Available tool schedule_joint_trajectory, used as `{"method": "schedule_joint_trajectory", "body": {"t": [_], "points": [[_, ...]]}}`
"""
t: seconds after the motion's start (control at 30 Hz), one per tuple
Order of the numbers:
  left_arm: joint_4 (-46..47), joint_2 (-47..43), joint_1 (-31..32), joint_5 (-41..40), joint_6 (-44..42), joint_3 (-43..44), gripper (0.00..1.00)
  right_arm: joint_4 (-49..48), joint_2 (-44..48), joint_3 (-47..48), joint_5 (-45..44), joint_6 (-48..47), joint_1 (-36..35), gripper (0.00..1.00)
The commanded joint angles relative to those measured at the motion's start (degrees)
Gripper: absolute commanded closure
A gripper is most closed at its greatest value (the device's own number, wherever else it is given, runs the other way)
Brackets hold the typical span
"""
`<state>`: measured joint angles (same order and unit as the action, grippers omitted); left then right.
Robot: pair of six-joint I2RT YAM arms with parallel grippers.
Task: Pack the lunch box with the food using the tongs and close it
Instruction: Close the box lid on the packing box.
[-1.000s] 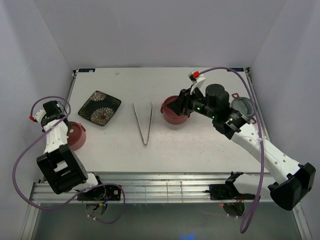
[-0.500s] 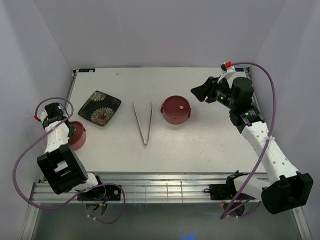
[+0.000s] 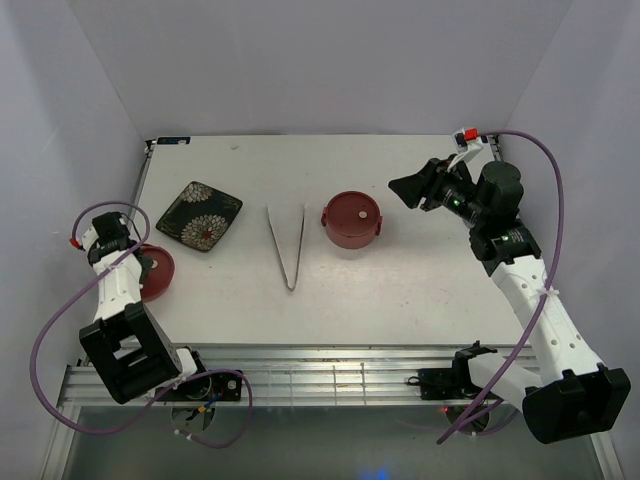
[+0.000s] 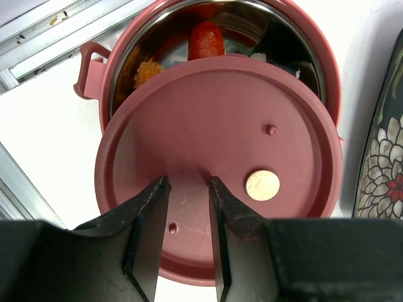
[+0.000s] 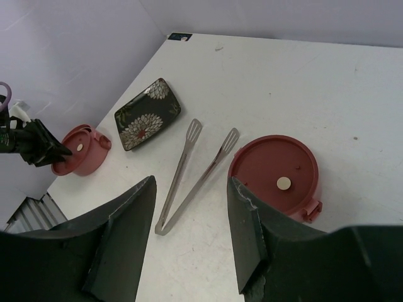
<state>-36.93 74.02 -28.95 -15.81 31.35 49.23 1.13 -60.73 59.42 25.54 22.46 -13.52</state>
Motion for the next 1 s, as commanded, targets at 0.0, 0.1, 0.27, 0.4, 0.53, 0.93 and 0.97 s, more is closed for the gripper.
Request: {"method": "schedule_joint_trajectory", "body": {"t": [0.0, 0.1, 0.27, 0.4, 0.53, 0.93, 0.97], "points": [[-1.9, 1.0, 0.2, -1.9, 0.5, -0.1, 0.57, -2.4, 1.2, -0.4, 1.6, -0.5, 0.6, 0.45], [-2.2, 2.9, 0.2, -4.1, 0.5, 2.0, 0.57, -2.4, 1.5, -0.4, 1.6, -0.8, 0.9, 0.45], [-2.7, 7.0, 0.2, -6.8, 1.8, 6.0, 0.56, -2.2, 1.8, -0.3, 1.4, -1.4, 1.3, 0.44], [-2.9, 9.4, 0.2, -7.3, 3.1, 7.5, 0.57, -1.7, 1.9, -0.2, 1.4, -1.5, 1.5, 0.44], [-3.1, 11.7, 0.2, -8.9, 3.5, 9.9, 0.57, -1.2, 2.9, 0.1, -0.1, -2.1, 1.5, 0.44], [-0.6, 13.5, 0.2, -10.6, 2.0, 11.7, 0.56, -1.2, 3.0, -0.1, -1.0, -2.4, 1.5, 0.44], [-0.5, 13.4, 0.2, -9.9, 2.0, 11.8, 0.57, -1.2, 2.9, -0.1, -1.0, -2.4, 1.5, 0.44]]}}
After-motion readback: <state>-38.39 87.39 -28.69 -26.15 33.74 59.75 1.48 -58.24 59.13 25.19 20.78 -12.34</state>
